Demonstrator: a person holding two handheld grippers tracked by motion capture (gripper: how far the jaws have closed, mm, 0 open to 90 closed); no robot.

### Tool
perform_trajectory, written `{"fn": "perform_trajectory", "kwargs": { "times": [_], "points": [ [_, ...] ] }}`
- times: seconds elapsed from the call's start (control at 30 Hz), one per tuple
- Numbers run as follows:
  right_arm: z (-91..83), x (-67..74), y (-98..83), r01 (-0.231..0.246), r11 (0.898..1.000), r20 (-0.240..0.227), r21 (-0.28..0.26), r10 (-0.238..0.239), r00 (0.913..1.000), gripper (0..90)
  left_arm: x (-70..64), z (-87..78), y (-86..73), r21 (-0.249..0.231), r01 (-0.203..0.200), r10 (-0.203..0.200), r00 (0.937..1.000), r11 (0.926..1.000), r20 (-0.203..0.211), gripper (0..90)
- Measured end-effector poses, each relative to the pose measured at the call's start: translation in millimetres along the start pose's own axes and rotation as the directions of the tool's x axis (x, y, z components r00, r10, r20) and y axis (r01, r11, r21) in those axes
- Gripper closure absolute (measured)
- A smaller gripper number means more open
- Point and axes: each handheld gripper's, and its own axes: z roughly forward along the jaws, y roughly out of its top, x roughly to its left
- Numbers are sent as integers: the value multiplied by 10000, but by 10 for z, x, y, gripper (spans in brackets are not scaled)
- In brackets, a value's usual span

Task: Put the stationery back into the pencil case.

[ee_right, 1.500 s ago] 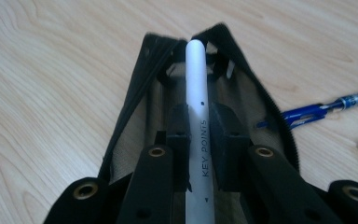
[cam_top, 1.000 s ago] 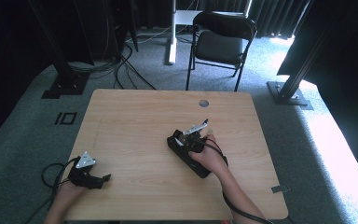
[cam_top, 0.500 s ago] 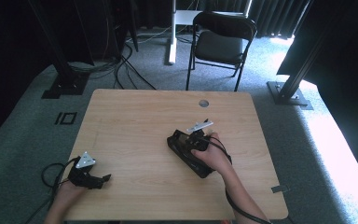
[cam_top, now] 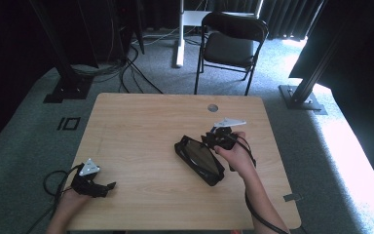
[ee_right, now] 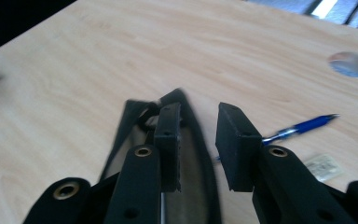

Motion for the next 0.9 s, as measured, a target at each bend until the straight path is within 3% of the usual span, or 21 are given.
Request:
{"fn": "perform_trajectory", "kwargs": {
  "times": [0.2,0.47,0.7,0.9],
  "points": [
    [14,-186,-28,-472,9988,671,-125,479,9966,671,0,0,0,-1,1,-1,10000,10000,-1,21],
    [156,-453,-131,-998,9950,1541,83,974,9832,646,0,0,0,0,1,-1,10000,10000,-1,21],
    [316,-690,-235,-1783,9840,2521,26,1719,9523,616,0,0,0,3,-2,2,10000,10000,-2,21],
    [466,-791,-304,-2547,9669,2811,171,2398,9292,587,0,0,0,-2,0,0,10000,10000,0,21]
  ]
}}
